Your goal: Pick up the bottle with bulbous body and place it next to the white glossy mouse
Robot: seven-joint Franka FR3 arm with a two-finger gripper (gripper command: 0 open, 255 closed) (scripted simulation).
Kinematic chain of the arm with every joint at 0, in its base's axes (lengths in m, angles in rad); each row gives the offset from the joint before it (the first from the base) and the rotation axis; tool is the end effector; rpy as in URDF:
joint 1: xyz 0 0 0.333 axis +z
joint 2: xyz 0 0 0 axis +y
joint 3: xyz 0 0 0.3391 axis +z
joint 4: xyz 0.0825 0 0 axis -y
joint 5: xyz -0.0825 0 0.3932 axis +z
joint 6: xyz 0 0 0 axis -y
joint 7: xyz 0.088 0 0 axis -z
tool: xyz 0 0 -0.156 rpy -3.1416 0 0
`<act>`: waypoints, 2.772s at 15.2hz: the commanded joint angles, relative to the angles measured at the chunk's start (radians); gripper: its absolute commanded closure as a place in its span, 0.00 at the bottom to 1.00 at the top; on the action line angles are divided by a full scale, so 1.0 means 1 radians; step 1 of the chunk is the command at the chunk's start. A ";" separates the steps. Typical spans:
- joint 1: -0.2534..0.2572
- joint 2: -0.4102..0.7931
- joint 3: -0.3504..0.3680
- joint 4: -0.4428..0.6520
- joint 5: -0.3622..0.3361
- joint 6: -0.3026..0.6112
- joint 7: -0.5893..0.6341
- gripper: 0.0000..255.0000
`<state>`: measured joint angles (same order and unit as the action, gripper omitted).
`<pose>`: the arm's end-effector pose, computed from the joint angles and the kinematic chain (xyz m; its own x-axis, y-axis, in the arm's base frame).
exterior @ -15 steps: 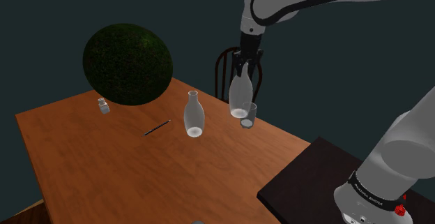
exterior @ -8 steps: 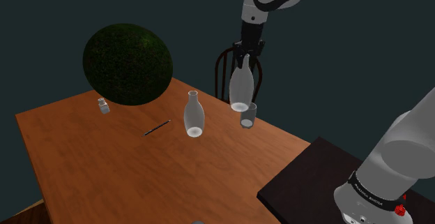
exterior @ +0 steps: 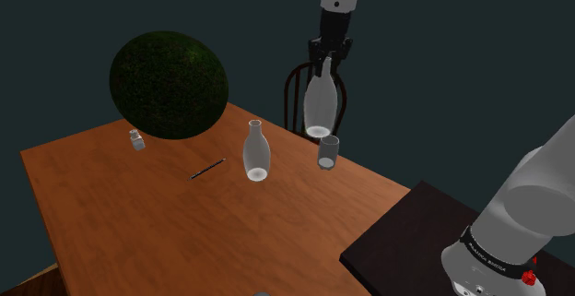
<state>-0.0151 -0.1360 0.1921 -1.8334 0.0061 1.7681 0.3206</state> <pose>0.5262 0.1000 0.5615 0.9869 -0.1447 0.0710 -0.1448 -0.9895 -0.0027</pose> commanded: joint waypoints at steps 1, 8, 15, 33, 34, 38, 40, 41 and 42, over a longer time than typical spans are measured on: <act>-0.001 0.001 -0.001 0.029 0.000 -0.028 -0.002 1.00; -0.001 0.020 0.000 0.145 -0.004 -0.125 0.000 1.00; -0.001 0.049 0.002 0.266 -0.009 -0.218 0.002 1.00; 0.205 0.124 0.257 0.361 -0.049 -0.254 0.460 1.00; 0.219 0.141 0.272 0.380 -0.058 -0.259 0.488 1.00; 0.285 0.222 0.329 0.471 -0.105 -0.286 0.602 1.00; 0.325 0.273 0.355 0.530 -0.136 -0.305 0.660 1.00; 0.349 0.301 0.367 0.562 -0.154 -0.317 0.689 1.00; 0.373 0.331 0.378 0.598 -0.173 -0.329 0.717 1.00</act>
<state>0.3282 0.1542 0.5551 -1.2897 -0.1412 1.4609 1.0007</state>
